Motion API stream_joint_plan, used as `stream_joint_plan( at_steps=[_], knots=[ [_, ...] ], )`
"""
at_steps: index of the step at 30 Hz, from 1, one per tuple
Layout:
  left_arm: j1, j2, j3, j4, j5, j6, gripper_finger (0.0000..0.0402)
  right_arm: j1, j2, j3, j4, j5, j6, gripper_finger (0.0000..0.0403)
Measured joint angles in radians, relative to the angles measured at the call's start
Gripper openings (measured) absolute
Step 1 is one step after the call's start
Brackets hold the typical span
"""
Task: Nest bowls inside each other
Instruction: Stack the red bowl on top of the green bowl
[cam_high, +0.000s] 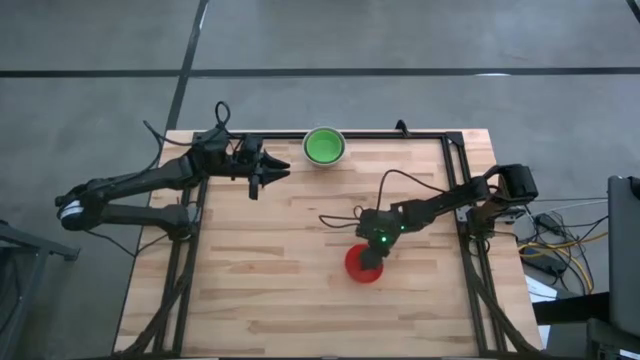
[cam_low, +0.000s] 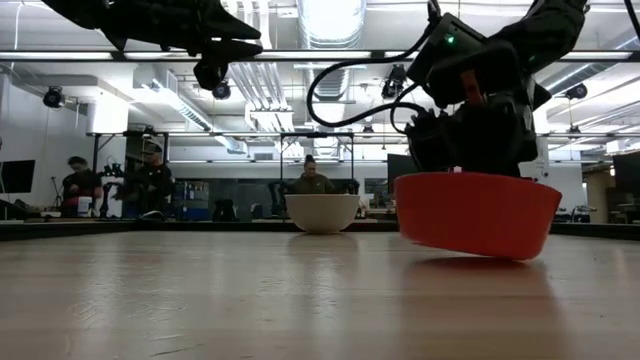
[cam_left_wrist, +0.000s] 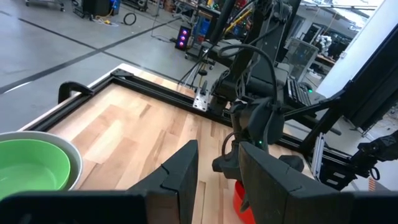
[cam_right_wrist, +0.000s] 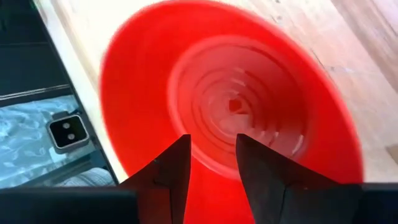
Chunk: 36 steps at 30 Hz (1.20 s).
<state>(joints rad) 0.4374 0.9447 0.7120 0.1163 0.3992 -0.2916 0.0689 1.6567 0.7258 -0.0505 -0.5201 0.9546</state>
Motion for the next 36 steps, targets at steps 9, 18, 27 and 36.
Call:
stream_joint_plan(
  at_steps=[9,18,27,36],
  knots=[
    [0.0,0.0,0.0,0.0,0.0,0.0,0.0122,-0.028,-0.071,0.0,-0.097,0.06,-0.035,0.0115],
    [0.0,0.0,0.0,-0.001,0.0,0.0,0.0122,-0.073,-0.191,0.0,-0.292,0.154,-0.069,0.0118],
    [0.0,0.0,0.0,-0.004,0.0,0.0,0.0122,-0.074,-0.251,0.007,-0.312,0.194,-0.091,0.0117],
    [0.0,0.0,0.0,-0.005,0.0,0.0,0.0122,-0.084,-0.26,0.007,-0.417,0.229,-0.086,0.0128]
  ],
)
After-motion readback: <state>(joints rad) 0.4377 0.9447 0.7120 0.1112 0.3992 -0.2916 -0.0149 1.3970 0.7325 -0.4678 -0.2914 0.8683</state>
